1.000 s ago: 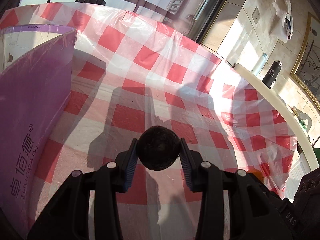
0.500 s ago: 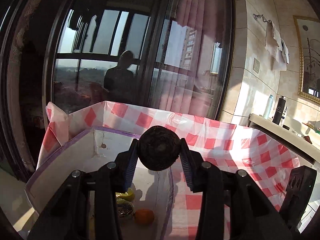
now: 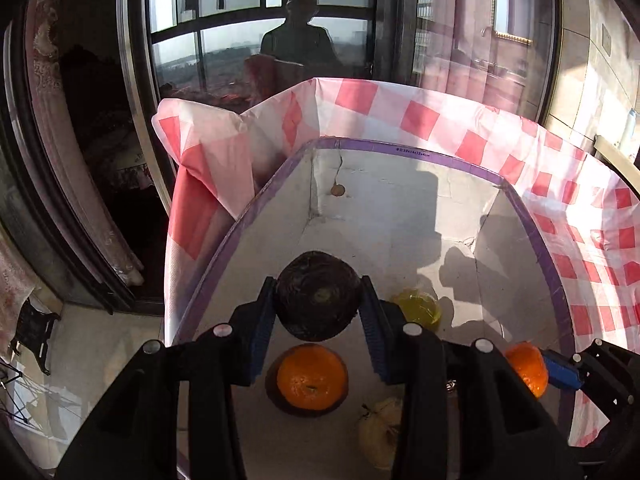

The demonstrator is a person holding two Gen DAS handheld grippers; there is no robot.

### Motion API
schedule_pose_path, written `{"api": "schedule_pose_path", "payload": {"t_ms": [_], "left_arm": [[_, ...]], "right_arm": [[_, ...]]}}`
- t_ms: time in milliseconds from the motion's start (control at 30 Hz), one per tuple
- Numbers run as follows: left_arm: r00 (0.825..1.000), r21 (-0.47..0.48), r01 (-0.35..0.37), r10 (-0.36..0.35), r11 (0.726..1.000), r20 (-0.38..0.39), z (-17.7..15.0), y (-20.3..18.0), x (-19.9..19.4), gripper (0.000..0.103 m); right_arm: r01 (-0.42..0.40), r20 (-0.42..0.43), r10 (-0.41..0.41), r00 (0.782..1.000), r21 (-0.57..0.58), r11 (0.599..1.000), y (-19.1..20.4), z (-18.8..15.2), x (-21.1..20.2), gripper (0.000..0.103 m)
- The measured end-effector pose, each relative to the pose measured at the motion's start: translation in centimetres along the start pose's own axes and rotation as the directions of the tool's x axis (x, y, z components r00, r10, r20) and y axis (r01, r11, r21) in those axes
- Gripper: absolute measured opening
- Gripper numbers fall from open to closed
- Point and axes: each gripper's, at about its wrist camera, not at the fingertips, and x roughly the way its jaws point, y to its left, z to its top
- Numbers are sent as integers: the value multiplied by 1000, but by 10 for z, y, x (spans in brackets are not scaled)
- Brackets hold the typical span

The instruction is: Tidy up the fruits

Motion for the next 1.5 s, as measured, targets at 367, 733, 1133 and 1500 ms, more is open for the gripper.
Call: {"api": "schedule_pose_path", "payload": {"t_ms": [367,733,1133,1500], "left_arm": [[961,122,66,-30,990,-275,4,-28,45,50],[970,58,106,-90,993,-225,5,-20,36,83],[960,138,20,20,990,-278,2,-26,39,101],[927,52,96,-70,994,-368,-4,-13,51,101]], "right_arm": [[207,-199,-237,951,-160,965,-4,18,49,47],[190,-152,-202,968,-92,978,-8,19,44,69],[138,-273,-166,948,-117,984,-3,24,57,85],[82,-344,-123,931,-133,988,-1,24,63,95]]}}
